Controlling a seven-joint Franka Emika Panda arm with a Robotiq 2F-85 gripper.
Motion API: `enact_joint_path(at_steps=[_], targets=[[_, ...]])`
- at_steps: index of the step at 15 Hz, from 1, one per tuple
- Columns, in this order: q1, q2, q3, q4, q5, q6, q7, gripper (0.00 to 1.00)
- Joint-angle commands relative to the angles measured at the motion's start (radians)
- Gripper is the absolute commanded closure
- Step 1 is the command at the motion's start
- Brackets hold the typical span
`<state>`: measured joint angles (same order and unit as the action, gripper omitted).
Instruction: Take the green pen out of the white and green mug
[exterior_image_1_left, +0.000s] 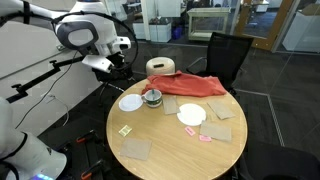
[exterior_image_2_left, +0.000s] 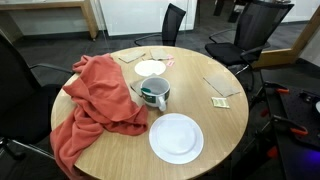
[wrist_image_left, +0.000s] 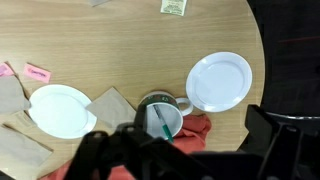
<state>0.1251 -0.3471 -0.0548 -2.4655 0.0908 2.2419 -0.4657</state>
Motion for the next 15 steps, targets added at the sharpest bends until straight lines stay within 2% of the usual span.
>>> enact_joint_path(at_steps=[1, 6, 10, 15], targets=[[-0.003, -0.001, 0.002, 0.002, 0.001, -0.002, 0.0, 0.0], [0.002, 0.03, 0.002, 0.019, -0.013, 0.015, -0.029, 0.0], [0.009, 0.108, 0.002, 0.062, -0.042, 0.043, -0.128, 0.0], [0.01, 0.244, 0.019, 0.127, -0.028, 0.152, -0.275, 0.0]])
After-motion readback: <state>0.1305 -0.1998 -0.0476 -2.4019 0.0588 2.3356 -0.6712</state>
